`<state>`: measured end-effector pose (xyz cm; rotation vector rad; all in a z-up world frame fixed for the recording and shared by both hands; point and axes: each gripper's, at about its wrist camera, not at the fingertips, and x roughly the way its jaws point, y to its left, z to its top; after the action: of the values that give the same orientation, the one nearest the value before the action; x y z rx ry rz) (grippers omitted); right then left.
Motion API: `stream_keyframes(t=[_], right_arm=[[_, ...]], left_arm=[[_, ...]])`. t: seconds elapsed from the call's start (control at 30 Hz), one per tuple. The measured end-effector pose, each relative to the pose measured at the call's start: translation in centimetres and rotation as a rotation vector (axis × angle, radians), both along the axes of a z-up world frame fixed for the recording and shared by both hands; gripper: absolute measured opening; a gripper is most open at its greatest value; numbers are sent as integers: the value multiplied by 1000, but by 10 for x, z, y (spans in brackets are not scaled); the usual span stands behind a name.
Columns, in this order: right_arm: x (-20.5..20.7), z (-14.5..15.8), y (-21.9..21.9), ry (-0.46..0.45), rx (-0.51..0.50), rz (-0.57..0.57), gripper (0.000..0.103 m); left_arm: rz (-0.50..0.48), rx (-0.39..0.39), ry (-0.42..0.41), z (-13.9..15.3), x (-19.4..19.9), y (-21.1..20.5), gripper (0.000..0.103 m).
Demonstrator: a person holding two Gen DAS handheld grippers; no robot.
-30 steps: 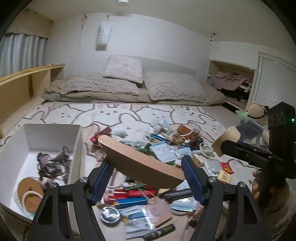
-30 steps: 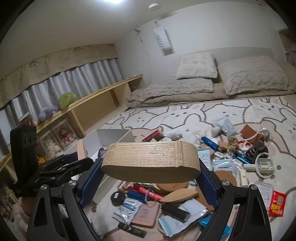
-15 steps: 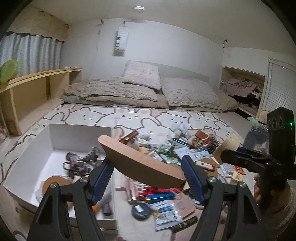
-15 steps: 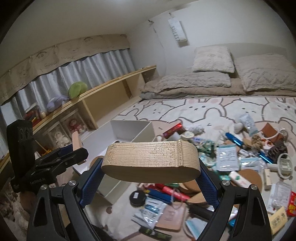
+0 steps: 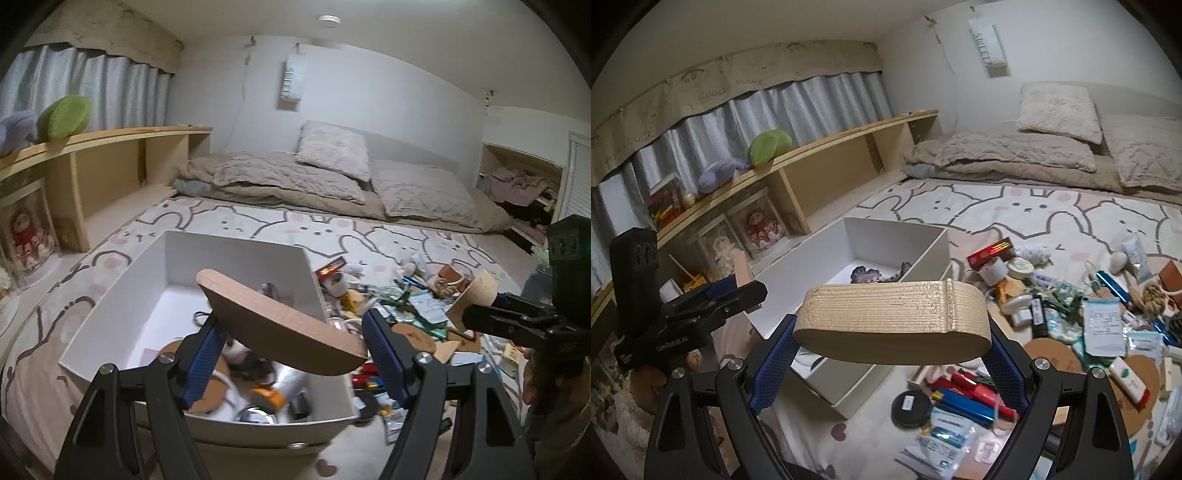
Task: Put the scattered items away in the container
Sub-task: 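Carry the oval block and curved piece in both tools over the white box, then lower the oval block into the box and open the right tool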
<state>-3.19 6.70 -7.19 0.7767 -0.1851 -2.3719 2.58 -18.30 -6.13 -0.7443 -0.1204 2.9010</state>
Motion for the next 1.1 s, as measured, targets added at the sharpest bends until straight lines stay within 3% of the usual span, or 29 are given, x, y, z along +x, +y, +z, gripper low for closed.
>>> stream_keyframes(t=[0.23,0.43,0.6,0.83,1.1], right_arm=[[-18,2,-29,-18,55,49,93],[-39,8,-66,-23,130,137,93],[-57,4,-104,-19,239,196,93],[-89,-13,-149,40,546,236,93],[-113,-42,-184,57,859,325,93]], left_arm=[[41,-6,-14,1,-11,-34,75],[23,67,-57,0,-29,-62,75],[34,71,-95,-1,-49,-76,75],[36,-28,-110,7,-69,-83,75],[30,-36,-135,2,-84,-92,75]])
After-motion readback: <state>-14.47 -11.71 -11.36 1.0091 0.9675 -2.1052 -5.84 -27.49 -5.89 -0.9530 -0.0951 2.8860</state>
